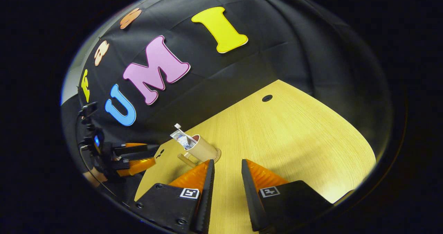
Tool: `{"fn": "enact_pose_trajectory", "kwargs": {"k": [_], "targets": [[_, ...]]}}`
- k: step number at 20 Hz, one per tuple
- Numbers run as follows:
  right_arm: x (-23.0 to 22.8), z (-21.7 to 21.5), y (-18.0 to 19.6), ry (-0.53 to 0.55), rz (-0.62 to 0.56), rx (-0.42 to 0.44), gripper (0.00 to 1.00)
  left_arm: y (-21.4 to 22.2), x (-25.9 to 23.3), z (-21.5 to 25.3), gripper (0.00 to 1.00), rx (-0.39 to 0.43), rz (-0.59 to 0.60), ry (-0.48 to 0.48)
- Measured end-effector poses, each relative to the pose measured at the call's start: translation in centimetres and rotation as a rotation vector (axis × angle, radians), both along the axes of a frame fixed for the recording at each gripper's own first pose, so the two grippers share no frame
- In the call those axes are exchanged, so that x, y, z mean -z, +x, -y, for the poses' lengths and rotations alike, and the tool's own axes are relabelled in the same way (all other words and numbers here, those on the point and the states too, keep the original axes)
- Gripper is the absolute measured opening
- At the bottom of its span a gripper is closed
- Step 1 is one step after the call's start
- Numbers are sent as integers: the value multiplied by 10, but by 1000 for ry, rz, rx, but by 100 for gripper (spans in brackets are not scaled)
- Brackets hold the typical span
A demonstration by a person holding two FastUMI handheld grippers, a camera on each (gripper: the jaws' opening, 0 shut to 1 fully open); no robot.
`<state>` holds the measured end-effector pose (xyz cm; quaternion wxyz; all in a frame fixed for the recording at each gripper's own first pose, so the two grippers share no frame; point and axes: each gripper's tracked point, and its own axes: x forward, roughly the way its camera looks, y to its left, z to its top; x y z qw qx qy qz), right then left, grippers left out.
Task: Put the toothbrush and toothpaste on the desktop into the cup, then pick up the cup and place it on the coaster on the desktop.
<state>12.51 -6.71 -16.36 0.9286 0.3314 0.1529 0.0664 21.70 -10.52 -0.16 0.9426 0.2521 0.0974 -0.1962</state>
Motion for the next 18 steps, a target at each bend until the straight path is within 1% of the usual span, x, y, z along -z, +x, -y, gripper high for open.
{"fn": "enact_pose_trajectory", "kwargs": {"k": [3, 6, 7, 9, 10, 11, 13, 15, 18], "targets": [[-17, -15, -6, -15, 21, -14, 48, -41, -21, -29, 99, -74, 87, -118], [-44, -32, -14, -40, 64, -38, 48, -78, -30, -59, 99, -156, 159, -218], [-54, -39, -17, -45, 79, -49, 48, -87, -31, -66, 99, -177, 168, -254], [-73, -51, -25, -53, 109, -71, 48, -108, -24, -73, 99, -197, 146, -335], [-85, -59, -30, -59, 128, -83, 48, -124, -27, -81, 99, -216, 144, -387], [-100, -69, -36, -65, 150, -99, 48, -133, -29, -87, 99, -239, 157, -415], [-124, -83, -46, -74, 183, -124, 48, -148, -35, -99, 99, -266, 177, -447], [-146, -94, -54, -92, 218, -144, 48, -162, -44, -108, 99, -280, 202, -460], [-181, -109, -67, -119, 276, -180, 48, -186, -67, -110, 99, -288, 241, -478]]}}
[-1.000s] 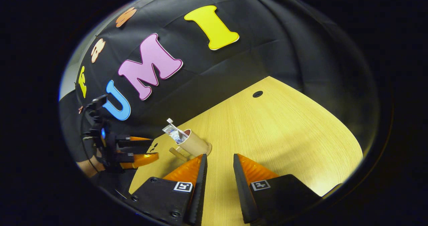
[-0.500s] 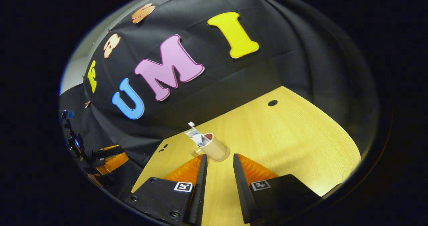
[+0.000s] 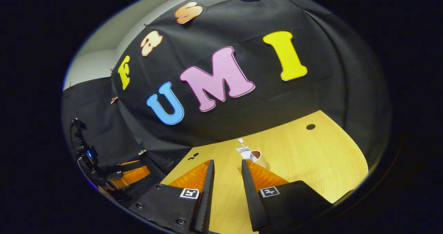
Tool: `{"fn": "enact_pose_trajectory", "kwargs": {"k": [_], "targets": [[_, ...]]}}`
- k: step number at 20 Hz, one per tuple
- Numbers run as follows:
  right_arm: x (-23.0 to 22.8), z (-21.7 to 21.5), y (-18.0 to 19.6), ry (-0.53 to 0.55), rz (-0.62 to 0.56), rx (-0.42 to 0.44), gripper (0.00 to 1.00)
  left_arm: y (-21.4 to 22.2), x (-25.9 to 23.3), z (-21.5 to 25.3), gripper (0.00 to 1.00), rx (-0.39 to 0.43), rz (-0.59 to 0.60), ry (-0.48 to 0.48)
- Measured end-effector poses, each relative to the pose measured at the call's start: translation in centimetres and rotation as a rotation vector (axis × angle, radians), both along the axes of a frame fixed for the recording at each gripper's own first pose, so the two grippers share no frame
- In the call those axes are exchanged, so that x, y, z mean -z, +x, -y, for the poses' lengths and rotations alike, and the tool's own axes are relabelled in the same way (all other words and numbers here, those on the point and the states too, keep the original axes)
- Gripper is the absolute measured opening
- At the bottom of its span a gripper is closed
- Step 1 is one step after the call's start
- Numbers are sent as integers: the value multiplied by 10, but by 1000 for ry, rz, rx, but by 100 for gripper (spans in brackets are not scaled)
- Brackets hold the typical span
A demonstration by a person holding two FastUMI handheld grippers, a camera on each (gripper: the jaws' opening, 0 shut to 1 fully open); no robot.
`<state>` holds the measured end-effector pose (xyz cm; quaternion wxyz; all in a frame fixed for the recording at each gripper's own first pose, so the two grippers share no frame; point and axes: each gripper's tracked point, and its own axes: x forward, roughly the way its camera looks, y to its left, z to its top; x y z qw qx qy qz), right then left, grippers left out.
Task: Put the toothbrush and toothpaste on the desktop into the cup, then pick up the cup and place it on the coaster on the desktop.
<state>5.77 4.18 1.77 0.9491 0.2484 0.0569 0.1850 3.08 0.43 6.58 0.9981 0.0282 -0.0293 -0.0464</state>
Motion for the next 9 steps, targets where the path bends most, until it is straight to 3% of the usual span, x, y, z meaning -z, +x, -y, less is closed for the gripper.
{"fn": "enact_pose_trajectory", "kwargs": {"k": [3, 9], "targets": [[-31, -12, -13, -23, 53, -34, 48, -28, -23, -1, 99, -11, 33, -45], [-62, -27, -30, -34, 110, -56, 48, -44, -15, -5, 99, -23, 32, -123]]}}
